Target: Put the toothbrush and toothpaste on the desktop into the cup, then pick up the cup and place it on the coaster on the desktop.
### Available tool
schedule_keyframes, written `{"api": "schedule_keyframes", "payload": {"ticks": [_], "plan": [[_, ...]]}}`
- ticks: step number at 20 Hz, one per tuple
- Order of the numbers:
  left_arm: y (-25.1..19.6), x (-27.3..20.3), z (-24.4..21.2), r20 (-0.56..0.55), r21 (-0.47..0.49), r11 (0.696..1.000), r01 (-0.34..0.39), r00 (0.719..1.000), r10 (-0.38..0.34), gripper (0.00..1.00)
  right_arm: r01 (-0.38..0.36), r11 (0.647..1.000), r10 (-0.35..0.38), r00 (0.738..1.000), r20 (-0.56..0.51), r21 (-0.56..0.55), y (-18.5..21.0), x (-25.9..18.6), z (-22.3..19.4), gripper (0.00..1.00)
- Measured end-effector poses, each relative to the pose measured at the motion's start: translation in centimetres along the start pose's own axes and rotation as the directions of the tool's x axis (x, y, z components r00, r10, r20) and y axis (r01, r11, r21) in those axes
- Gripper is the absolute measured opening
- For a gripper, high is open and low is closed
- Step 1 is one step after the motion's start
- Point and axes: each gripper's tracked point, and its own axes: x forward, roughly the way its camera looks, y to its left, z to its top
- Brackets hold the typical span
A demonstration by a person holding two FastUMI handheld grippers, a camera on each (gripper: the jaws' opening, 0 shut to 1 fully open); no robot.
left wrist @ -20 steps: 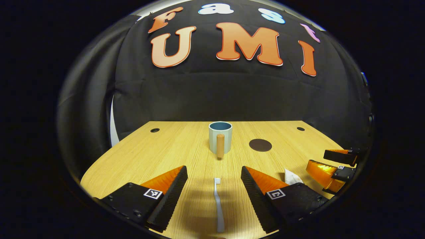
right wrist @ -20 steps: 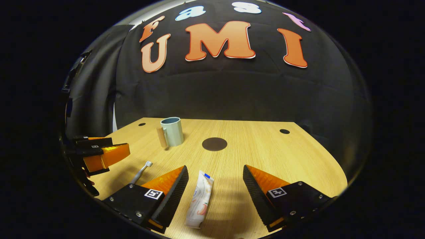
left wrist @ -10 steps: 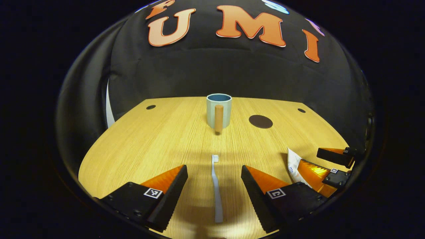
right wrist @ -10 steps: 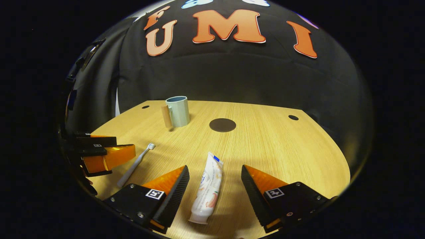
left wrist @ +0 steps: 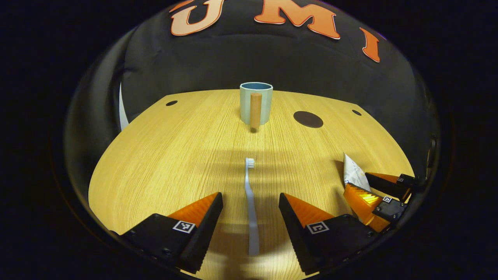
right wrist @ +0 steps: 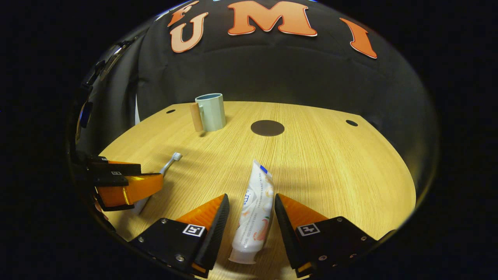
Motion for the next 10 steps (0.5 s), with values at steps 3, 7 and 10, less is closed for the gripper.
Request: {"api": "schedule_keyframes", "payload": {"ticks": [3,7,10], "plan": [[-0.27,0.35,-0.2,-0.016,-0.029,1.0,0.013,1.0,-0.013,0.84,0.004,1.0,-0.003,1.0,-0.022,0.014,-0.06,0.1,-0.38,0.61],[-0.39,0.52,-0.04,-0.013,-0.064,0.998,0.004,1.0,-0.005,0.51,-0.005,1.0,0.006,1.0,-0.024,0.03,0.24,0.38,-0.32,0.43],[-0.1,0.26,-0.21,-0.027,-0.064,0.998,-0.025,0.999,0.024,0.24,-0.016,1.0,0.016,1.0,-0.021,0.023,0.36,0.27,-0.31,0.41]]}}
